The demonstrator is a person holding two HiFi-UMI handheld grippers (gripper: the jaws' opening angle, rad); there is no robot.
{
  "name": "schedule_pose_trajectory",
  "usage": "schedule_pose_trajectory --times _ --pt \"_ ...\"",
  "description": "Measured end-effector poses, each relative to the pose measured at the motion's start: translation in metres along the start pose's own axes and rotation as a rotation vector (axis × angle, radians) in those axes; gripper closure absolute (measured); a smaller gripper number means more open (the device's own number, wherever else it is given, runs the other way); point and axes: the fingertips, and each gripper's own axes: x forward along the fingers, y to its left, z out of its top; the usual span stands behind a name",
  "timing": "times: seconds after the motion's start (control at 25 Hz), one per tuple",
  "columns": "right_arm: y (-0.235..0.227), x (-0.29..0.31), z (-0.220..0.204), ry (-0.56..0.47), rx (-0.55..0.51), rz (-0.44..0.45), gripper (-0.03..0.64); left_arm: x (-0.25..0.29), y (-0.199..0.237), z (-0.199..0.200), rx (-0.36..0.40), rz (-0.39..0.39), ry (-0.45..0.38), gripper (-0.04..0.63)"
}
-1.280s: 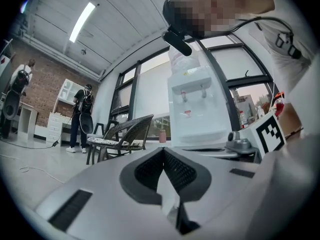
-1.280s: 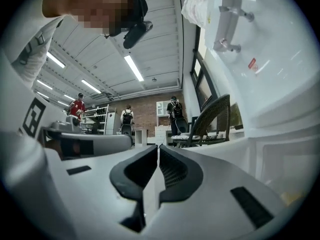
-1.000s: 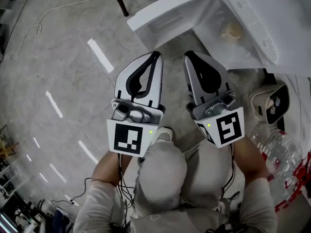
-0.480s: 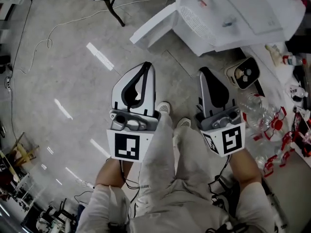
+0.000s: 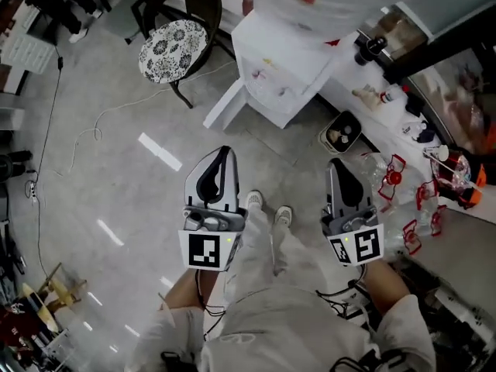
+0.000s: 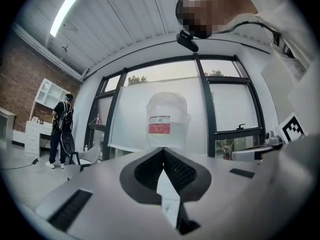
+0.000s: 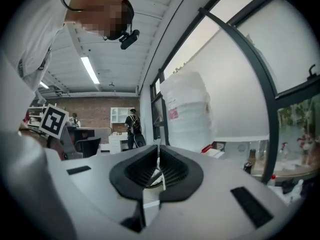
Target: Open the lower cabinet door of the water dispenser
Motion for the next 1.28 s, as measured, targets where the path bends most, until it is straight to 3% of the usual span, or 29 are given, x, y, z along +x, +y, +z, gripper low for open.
schedule_pose_trajectory --times 0.16,0.28,0.56,0.84,1.28 --pt "-0.024 -0.043 0.048 -0.038 -0.006 -0.105 0.592 0.002 -0.031 0.038 0.009 -0.059 -0.022 0.594" --pt "-0.026 -0.075 0.075 -0.058 -0.021 -0.136 0.592 -0.005 -0.051 0.048 0.016 -0.093 0.021 0.594" --pt "-0.025 -0.122 0.113 -0.106 -0.035 -0.210 0.593 -0.019 -0.073 0.062 0.009 -0.118 0.020 0.594" --pt "-0.016 -0.142 0.123 -0.134 -0.028 -0.228 0.595 -0.022 -0.093 0.087 0.034 -0.160 -0.029 0.594" --pt "-0.009 -0.150 0.115 -0.120 -0.018 -0.220 0.602 -0.027 -0.108 0.089 0.046 -0.184 -0.034 0.594"
